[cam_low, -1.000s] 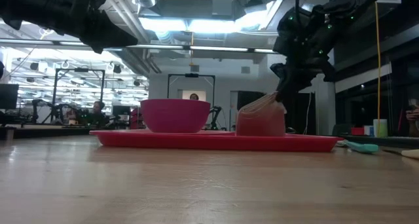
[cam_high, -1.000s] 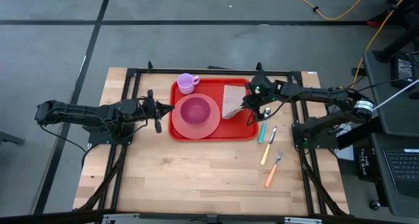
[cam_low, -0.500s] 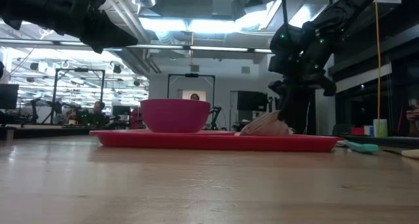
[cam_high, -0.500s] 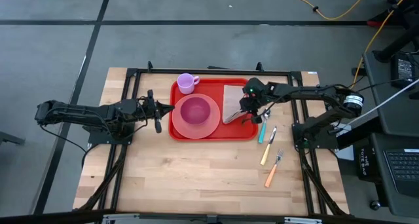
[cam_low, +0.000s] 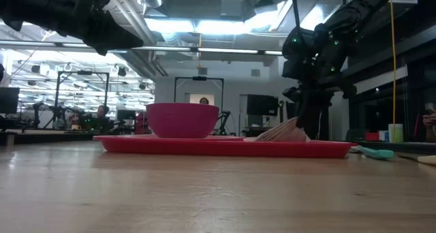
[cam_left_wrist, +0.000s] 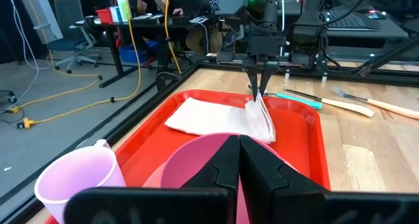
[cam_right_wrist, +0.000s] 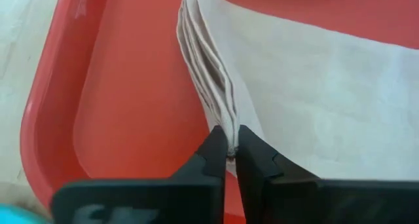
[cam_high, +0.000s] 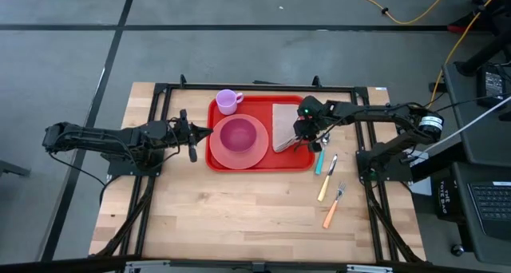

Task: Set up tray
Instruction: Put the brown napkin to the right side of the pink plate on the red tray

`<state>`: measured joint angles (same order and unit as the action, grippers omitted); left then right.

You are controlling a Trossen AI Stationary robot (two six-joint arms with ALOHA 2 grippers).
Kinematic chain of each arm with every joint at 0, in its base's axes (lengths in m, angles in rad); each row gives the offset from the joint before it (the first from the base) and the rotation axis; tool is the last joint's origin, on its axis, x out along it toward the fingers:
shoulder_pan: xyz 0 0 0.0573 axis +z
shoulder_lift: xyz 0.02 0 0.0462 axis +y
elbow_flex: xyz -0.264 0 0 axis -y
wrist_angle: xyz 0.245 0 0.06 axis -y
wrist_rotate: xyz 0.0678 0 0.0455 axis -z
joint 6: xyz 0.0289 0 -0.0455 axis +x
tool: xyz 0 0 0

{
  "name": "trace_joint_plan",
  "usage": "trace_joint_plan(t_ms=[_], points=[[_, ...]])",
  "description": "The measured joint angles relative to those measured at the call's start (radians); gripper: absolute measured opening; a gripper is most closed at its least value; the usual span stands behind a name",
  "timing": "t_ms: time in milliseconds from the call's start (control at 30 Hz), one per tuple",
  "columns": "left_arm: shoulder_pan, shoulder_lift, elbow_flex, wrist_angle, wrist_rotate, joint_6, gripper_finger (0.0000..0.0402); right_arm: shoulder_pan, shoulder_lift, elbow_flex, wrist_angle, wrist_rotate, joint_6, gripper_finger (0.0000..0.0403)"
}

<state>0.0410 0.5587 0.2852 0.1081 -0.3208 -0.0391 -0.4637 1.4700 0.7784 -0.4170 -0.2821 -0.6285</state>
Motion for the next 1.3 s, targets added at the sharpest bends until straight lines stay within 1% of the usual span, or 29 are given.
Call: trace_joint_plan(t_ms=[200, 333, 600, 1000, 1067, 1200, 1300], points=[[0.0, 0.0, 0.0, 0.0, 0.0, 0.0, 0.0006, 0.0, 0.0, 0.0, 0.004, 0.0, 0.004, 0.0077], [0.0, 0.0, 0.0, 0.0, 0.0, 0.0, 0.0008, 0.0, 0.0, 0.0, 0.003, 0.0, 0.018, 0.0098], [0.0, 0.0, 0.0, 0.0, 0.0, 0.0, 0.0004, 0.0, 0.0, 0.0, 0.004, 0.0, 0.154, 0.0101], [0.0, 0.0, 0.0, 0.0, 0.0, 0.0, 0.0006, 0.028, 0.001, 0.0, -0.001, 0.0, 0.161, 0.0103], [0.0, 0.0, 0.0, 0.0, 0.0, 0.0, 0.0007, 0.029, 0.001, 0.0, 0.0, 0.0, 0.183, 0.0109], [0.0, 0.0, 0.0, 0.0, 0.0, 0.0, 0.0008, 0.029, 0.001, 0.0, 0.001, 0.0, 0.245, 0.0133], [0.0, 0.0, 0.0, 0.0, 0.0, 0.0, 0.0006, 0.029, 0.001, 0.0, -0.004, 0.0, 0.236, 0.0142]])
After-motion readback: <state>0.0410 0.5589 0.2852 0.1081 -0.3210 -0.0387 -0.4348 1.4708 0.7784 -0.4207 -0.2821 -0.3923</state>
